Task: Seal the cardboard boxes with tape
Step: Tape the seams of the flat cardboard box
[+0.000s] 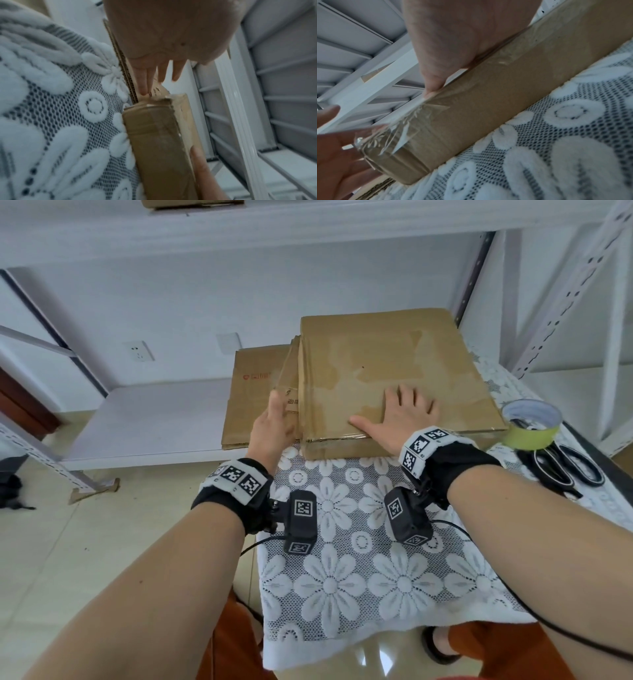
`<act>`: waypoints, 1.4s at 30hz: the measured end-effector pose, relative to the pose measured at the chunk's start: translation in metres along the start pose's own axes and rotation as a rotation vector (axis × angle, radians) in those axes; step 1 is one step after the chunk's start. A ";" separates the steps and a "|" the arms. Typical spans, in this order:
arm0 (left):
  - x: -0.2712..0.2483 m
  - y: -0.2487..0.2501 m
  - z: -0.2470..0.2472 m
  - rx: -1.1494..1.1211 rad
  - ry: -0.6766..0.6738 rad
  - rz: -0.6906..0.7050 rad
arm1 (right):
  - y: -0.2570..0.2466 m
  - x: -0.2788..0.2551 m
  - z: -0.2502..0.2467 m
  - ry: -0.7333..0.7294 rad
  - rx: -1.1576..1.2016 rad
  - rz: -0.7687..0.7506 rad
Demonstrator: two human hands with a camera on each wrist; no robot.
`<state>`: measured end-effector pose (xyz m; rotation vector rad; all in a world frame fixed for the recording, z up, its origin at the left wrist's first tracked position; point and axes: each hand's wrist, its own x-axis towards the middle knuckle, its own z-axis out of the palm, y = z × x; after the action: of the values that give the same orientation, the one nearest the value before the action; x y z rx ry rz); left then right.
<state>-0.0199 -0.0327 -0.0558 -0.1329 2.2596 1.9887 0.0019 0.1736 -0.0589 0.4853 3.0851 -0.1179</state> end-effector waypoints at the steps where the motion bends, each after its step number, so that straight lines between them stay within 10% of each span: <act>1: -0.001 -0.001 -0.002 0.040 -0.038 -0.017 | 0.000 0.000 0.000 0.005 0.000 -0.001; 15: -0.003 -0.015 0.006 0.305 -0.225 0.011 | 0.001 0.001 0.002 0.165 -0.144 -0.084; 22: -0.006 -0.011 0.004 -0.063 -0.171 -0.177 | 0.015 0.013 -0.005 0.191 -0.081 -0.125; 34: -0.005 -0.010 0.020 0.546 -0.160 0.124 | 0.015 0.016 0.000 0.139 0.010 -0.127; 42: -0.001 -0.010 0.030 0.572 -0.130 -0.016 | 0.003 0.012 -0.005 0.120 -0.005 -0.072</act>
<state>-0.0166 -0.0043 -0.0692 0.0362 2.6125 1.2279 -0.0087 0.1803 -0.0546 0.3961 3.2200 -0.0851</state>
